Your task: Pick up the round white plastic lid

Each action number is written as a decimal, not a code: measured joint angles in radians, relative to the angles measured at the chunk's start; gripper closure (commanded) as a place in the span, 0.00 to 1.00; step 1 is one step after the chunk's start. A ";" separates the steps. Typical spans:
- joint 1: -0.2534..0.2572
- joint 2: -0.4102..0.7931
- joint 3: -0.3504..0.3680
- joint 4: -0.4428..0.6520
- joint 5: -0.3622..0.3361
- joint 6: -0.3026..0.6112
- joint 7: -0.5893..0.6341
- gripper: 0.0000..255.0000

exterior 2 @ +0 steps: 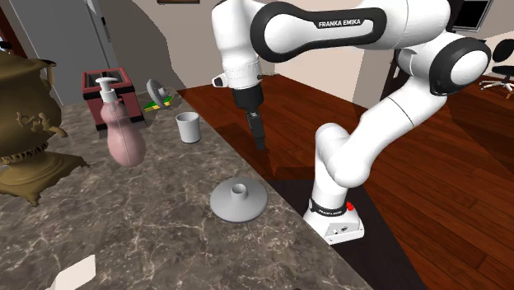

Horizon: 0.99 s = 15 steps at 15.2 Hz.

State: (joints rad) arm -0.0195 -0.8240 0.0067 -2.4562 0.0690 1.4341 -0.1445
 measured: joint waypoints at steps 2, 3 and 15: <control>0.003 0.005 0.011 -0.004 0.008 0.014 0.011 0.00; 0.007 0.013 0.025 -0.012 0.018 0.036 0.025 0.00; 0.046 0.172 0.193 -0.103 0.115 0.375 0.185 0.00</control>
State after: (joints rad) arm 0.0262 -0.6517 0.1994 -2.5588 0.1841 1.8088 0.0403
